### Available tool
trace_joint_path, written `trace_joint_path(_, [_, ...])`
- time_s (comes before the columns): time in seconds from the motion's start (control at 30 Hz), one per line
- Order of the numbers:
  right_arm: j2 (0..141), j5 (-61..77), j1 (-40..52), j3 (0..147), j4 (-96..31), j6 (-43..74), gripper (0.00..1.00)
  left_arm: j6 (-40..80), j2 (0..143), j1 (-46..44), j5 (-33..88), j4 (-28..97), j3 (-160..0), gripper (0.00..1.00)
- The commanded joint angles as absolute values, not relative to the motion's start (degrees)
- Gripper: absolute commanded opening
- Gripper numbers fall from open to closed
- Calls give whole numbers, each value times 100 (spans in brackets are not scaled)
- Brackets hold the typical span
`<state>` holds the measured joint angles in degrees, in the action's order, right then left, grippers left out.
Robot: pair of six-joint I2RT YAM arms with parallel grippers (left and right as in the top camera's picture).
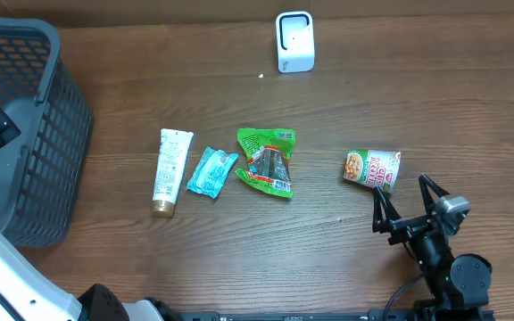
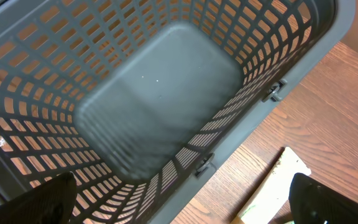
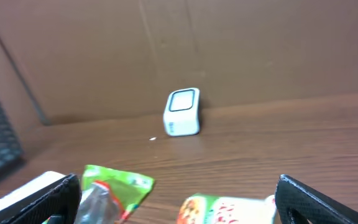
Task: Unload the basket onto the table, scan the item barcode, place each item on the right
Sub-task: 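Raise the right gripper and reach toward the Cup Noodles cup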
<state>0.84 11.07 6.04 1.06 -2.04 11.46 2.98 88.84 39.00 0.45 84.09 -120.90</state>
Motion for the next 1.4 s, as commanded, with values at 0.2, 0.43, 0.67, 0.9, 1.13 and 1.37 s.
trace_joint_path(0.2, [805,1686,635,1649,-860,1492,100,340,8844,3898,93,8405,-12160,100])
trace_joint_path(0.43, [3070,2034,637,4215,-2648,819,100,340,8844,3898,93,8405,-12160,100])
trace_joint_path(0.67, [5183,2106,637,6442,-4930,696,100,340,8844,3898,93,8405,-12160,100])
trace_joint_path(0.9, [6571,1962,637,6862,-5463,727,100,340,8844,3898,93,8405,-12160,100])
trace_joint_path(1.13, [7841,1957,744,6860,-5848,620,87,340,8844,3898,93,8405,-12160,100])
trace_joint_path(1.37, [8678,1914,1378,6860,-5968,64,84,340,8844,3898,93,8405,-12160,100])
